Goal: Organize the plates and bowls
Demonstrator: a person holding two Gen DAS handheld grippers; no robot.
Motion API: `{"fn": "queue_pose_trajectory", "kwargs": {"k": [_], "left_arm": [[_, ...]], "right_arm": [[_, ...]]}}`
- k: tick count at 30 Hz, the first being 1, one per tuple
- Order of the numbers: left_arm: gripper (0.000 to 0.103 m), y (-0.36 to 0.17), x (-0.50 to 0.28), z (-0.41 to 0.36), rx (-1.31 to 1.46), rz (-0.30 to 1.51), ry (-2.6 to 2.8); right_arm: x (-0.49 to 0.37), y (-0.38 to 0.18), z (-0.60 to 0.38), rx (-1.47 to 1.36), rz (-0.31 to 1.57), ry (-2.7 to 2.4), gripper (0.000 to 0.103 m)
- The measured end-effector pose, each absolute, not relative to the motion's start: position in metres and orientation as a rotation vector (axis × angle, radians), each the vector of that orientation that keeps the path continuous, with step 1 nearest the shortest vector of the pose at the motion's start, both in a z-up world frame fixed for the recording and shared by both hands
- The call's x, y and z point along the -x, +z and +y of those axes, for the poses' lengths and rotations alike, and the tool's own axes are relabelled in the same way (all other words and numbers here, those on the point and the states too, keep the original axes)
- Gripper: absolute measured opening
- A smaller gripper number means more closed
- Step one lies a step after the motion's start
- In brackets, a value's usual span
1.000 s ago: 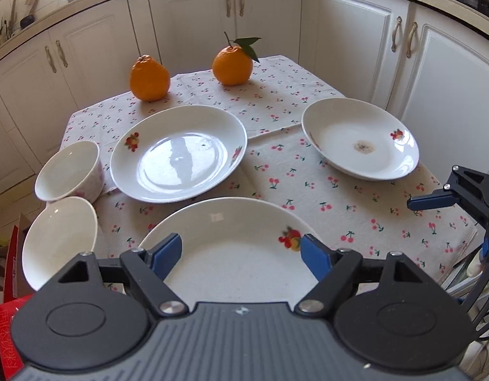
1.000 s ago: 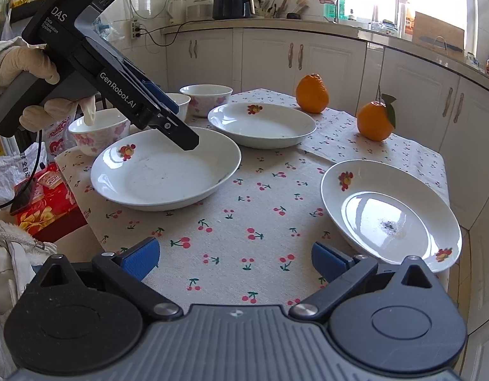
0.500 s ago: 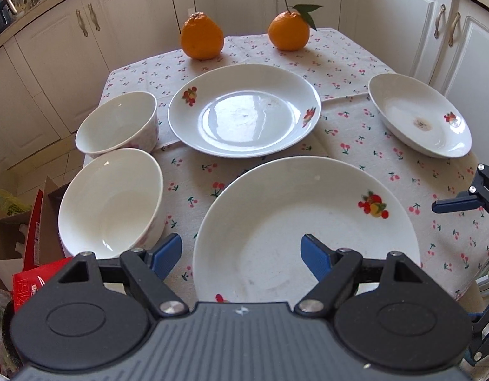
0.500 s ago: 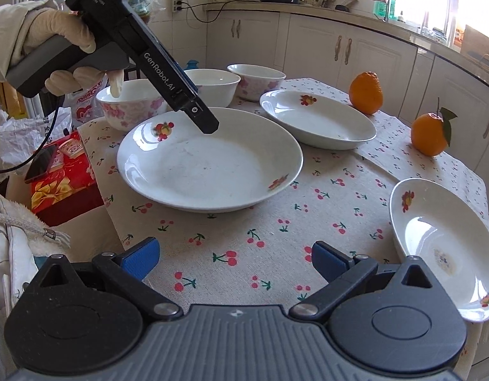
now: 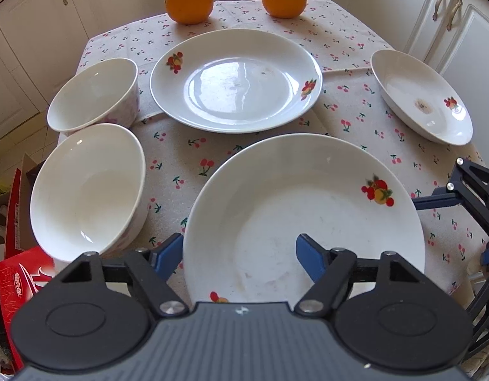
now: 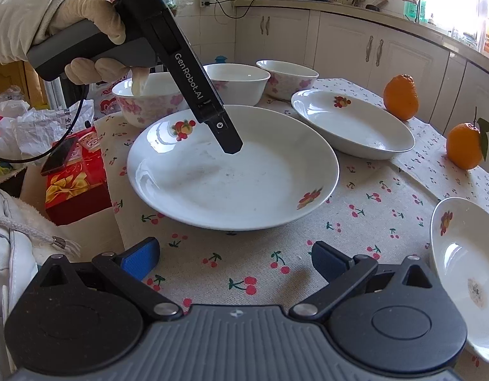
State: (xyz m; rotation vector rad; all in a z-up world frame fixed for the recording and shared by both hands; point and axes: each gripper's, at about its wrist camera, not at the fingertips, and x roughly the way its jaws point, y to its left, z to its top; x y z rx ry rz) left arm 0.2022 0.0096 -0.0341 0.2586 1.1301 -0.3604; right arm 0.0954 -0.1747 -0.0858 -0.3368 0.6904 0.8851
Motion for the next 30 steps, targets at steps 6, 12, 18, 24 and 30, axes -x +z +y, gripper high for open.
{"fn": "queue_pose_trajectory", "kwargs": {"k": [6, 12, 18, 24, 30], "left_arm": [[0.066, -0.036, -0.207, 0.011, -0.260, 1.147, -0.358], [0.066, -0.041, -0.212, 0.009, -0.267, 1.166, -0.364], [0.066, -0.042, -0.217, 0.011, -0.249, 1.184, -0.374], [0.065, -0.043, -0.219, 0.012, -0.242, 1.195, -0.379], [0.065, -0.042, -0.220, 0.007, -0.238, 1.218, -0.391]], "right_arm": [[-0.103, -0.090, -0.177, 0.296, 0.693, 0.914, 0.103], [-0.106, -0.089, -0.174, 0.305, 0.672, 0.940, 0.091], [-0.110, -0.088, -0.171, 0.305, 0.664, 0.953, 0.087], [-0.112, -0.090, -0.168, 0.309, 0.656, 0.962, 0.089], [-0.111, -0.088, -0.171, 0.312, 0.668, 0.961, 0.088]]}}
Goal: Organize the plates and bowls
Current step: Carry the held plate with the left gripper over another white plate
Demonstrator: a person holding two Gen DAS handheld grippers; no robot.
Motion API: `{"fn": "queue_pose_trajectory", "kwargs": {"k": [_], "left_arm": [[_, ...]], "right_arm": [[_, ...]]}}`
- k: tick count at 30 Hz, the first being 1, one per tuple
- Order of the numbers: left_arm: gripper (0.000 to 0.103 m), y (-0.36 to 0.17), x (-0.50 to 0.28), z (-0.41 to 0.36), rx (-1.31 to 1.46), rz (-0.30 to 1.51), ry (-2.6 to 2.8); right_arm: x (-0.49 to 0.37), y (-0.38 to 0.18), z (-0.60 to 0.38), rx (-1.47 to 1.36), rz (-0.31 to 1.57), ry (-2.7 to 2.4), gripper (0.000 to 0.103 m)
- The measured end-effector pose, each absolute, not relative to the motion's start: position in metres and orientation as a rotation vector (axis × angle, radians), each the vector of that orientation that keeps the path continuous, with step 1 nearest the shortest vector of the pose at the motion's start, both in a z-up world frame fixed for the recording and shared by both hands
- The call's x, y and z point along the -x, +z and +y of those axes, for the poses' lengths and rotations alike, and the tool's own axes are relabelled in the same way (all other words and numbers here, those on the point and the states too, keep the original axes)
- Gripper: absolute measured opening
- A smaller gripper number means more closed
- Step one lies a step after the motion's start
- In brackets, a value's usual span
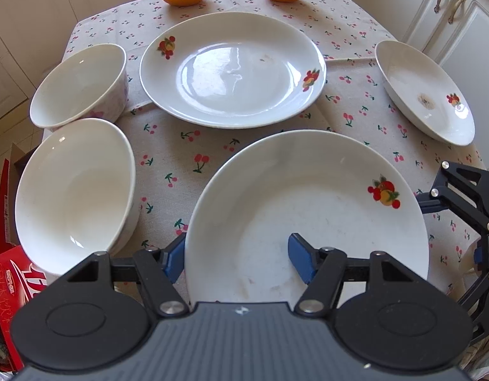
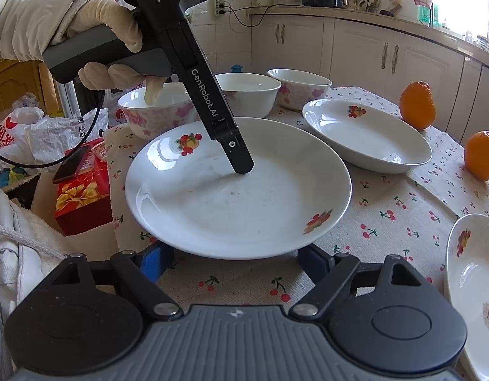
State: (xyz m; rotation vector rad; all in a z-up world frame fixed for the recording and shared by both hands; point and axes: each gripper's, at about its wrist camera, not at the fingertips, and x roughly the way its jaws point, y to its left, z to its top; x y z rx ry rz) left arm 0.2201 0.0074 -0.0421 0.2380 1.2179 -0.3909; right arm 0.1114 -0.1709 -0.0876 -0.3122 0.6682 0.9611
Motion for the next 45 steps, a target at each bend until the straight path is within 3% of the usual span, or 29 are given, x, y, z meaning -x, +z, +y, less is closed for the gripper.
{"fn": "queue_pose_trajectory", "kwargs": {"k": [26, 29, 45], "left_arm": [[0.061, -0.032, -0.229, 0.000, -0.092, 1.253, -0.539], [0.055, -0.033, -0.232, -0.001, -0.077, 1.260, -0.542], [0.048, -0.048, -0.252, 0.006, 0.032, 1.303, -0.600]], "right_arm": [[-0.109, -0.077, -0.201, 0.309, 0.669, 0.917, 0.091], [-0.110, -0.076, -0.205, 0.320, 0.665, 0.905, 0.091], [-0.107, -0.087, -0.213, 0.312, 0.660, 0.918, 0.090]]}}
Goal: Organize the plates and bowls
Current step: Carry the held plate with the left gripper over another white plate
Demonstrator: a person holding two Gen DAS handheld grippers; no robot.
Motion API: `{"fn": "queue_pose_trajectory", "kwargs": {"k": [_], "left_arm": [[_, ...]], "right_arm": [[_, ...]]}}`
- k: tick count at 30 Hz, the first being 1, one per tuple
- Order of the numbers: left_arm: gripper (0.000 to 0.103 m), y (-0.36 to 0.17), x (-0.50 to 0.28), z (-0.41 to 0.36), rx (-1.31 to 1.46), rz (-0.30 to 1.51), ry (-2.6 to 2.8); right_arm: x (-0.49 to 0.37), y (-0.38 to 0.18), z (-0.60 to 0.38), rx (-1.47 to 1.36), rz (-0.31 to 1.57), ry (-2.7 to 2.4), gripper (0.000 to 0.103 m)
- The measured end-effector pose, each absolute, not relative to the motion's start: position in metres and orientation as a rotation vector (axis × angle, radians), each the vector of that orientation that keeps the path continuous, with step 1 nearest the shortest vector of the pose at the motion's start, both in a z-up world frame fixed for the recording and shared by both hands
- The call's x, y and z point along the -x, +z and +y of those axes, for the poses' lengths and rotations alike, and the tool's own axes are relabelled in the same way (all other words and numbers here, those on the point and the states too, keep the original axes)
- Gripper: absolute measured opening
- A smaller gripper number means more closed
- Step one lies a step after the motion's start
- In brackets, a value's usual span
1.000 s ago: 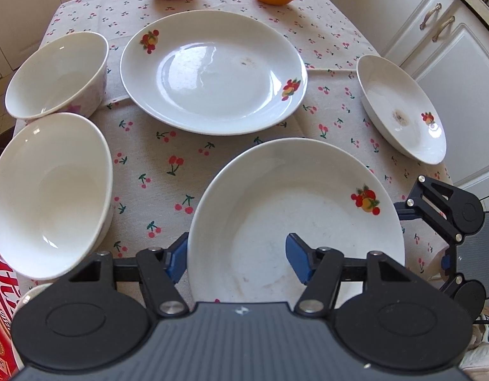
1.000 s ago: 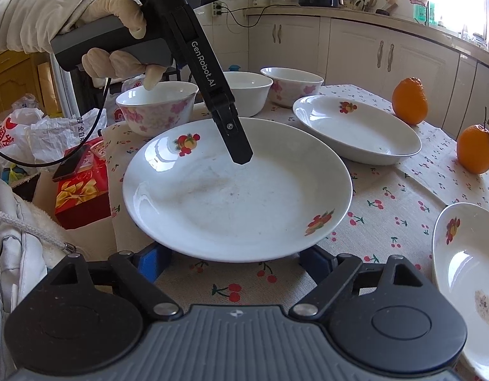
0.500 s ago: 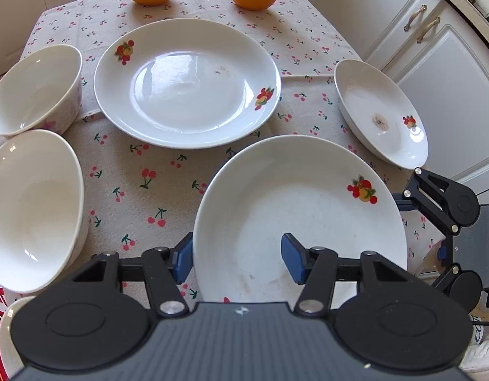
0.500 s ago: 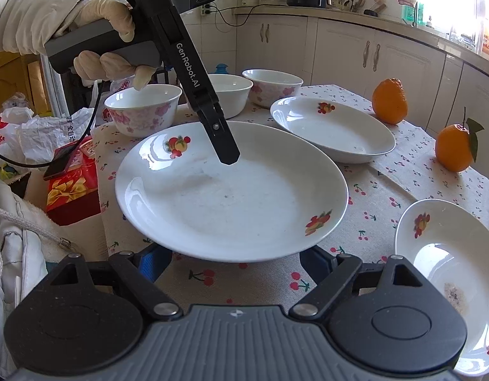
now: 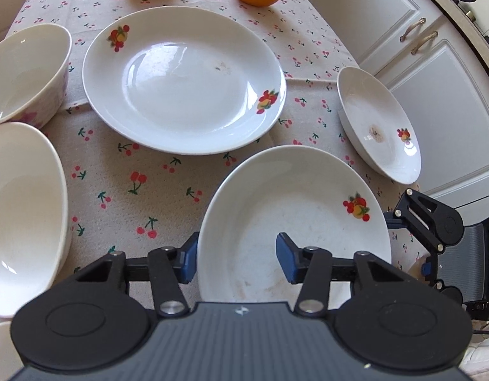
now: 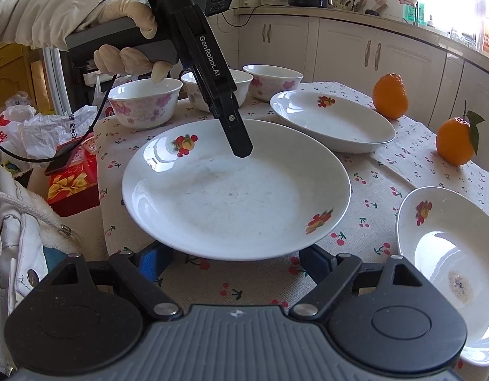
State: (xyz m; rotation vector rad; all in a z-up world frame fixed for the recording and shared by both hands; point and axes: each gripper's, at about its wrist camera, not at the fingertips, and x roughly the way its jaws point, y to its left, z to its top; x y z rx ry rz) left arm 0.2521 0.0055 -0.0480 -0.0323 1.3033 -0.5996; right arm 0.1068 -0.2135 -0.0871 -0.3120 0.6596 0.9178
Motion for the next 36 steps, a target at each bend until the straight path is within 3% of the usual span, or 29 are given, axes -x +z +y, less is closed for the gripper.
{"fn": "queue_pose_trajectory", "kwargs": {"k": [18, 36], "left_arm": [[0.044, -0.038, -0.250, 0.002, 0.050, 1.281, -0.605], [0.044, -0.003, -0.273, -0.061, -0.021, 1.189, -0.696]], "right_arm": [[-0.104, -0.077, -0.217, 0.347, 0.646, 0.884, 0.090], [-0.112, -0.053, -0.265, 0.331, 0.613, 0.773, 0.090]]}}
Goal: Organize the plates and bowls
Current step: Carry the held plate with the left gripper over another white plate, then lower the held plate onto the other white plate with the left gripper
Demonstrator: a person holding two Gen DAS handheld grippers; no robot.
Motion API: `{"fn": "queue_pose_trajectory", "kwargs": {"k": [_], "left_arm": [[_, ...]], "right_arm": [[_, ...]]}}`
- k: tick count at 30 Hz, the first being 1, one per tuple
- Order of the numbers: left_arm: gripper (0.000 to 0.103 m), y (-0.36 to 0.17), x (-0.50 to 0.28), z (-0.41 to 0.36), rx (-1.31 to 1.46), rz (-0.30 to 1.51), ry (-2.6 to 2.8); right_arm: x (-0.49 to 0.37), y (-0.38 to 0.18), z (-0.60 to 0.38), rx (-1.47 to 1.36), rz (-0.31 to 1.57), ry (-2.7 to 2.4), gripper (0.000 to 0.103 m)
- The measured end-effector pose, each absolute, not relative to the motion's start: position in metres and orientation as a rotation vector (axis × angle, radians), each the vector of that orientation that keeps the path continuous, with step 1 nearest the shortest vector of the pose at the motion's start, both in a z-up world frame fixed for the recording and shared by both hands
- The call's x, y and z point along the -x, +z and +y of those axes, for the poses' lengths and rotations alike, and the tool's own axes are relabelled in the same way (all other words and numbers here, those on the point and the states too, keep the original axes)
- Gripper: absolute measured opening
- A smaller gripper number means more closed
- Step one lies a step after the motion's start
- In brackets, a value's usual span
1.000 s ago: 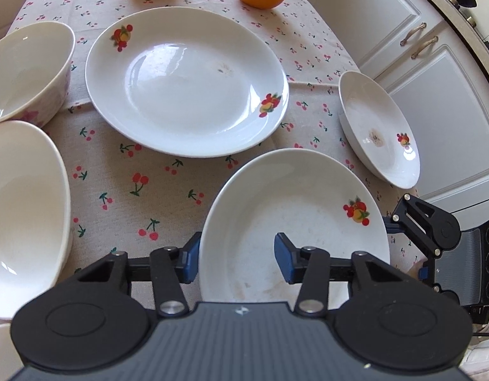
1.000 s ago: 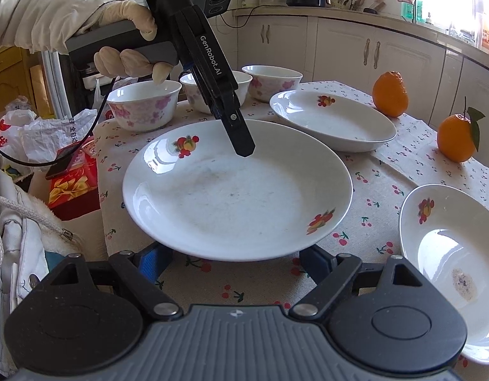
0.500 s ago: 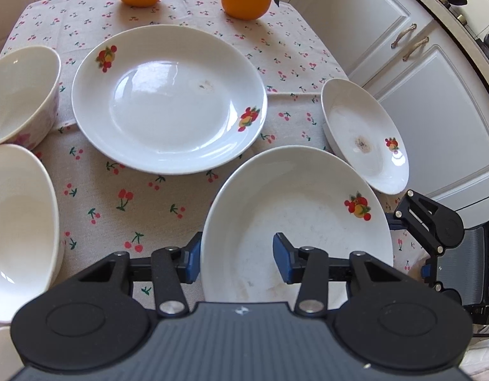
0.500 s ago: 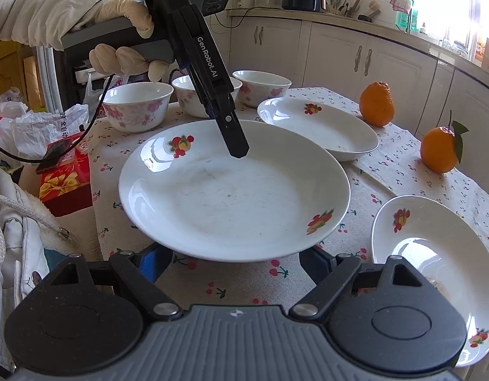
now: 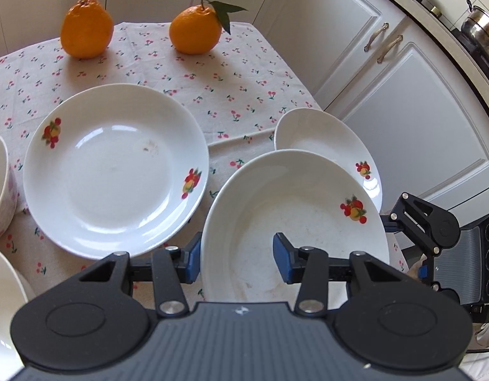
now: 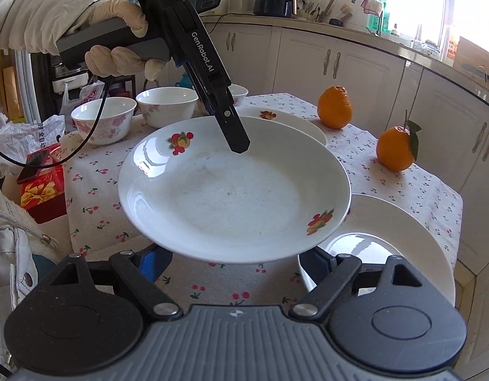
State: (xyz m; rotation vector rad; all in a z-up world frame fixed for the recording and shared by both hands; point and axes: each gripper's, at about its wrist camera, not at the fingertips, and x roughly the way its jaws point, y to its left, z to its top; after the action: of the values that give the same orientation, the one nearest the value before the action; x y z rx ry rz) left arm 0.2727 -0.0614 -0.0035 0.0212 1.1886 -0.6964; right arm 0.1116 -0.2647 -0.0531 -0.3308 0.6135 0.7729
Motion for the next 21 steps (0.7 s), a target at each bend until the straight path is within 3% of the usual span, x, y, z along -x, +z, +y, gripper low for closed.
{"fn": "queue_pose_trajectory", "kwargs": {"k": [21], "left_arm": [[0.044, -0.009, -0.323, -0.172, -0.157, 1.176, -0.835]], "right_arm": [[-0.129, -0.058, -0.343, 0.259, 0.639, 0.598, 0.090]]}}
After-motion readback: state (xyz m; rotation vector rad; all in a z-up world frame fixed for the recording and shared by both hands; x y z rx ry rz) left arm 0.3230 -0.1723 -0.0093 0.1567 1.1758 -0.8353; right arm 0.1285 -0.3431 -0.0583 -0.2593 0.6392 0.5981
